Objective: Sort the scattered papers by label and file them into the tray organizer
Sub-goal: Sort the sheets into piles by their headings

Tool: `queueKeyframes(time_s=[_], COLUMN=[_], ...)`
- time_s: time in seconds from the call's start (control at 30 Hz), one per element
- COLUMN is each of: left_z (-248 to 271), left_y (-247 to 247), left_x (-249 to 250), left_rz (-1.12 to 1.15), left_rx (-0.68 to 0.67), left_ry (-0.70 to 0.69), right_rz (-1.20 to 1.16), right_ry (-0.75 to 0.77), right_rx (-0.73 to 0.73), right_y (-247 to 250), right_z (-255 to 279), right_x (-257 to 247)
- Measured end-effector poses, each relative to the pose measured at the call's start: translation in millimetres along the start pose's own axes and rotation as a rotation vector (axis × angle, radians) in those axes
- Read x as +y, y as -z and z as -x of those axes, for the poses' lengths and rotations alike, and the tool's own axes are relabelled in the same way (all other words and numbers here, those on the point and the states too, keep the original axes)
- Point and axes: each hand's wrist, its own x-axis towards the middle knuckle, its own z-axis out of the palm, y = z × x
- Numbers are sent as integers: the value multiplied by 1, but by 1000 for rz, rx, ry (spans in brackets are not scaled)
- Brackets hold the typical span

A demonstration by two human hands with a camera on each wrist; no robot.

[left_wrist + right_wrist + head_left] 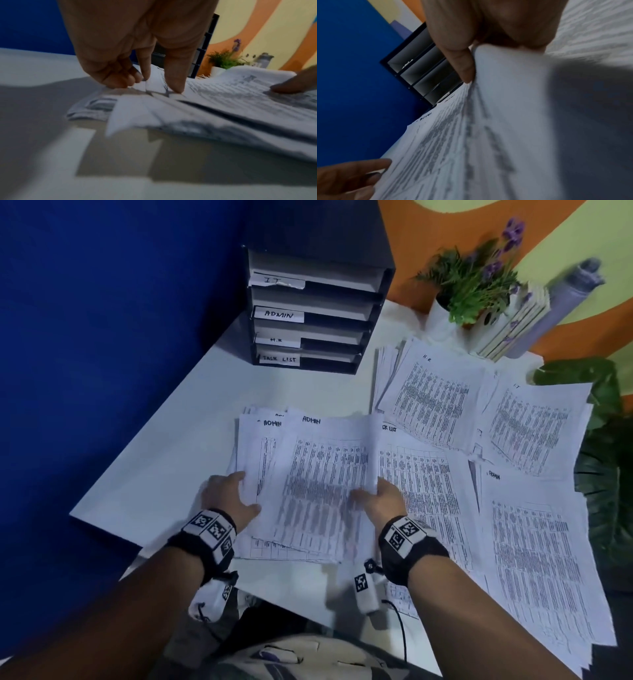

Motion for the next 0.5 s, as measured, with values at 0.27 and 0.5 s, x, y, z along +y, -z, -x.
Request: queueKeyframes(time_s=[0.27, 0.5], left_z=[-10, -18], left_y=[-6, 2], left_x=[-4, -4], left_rz=[-130, 53], left_rx=[83, 103], left_ry=[39, -5], right_rz=[204, 146], right_ry=[-124, -119], right_rx=[66, 120], right_y=[22, 35], right_z=[-7, -10], right_x=[8, 12])
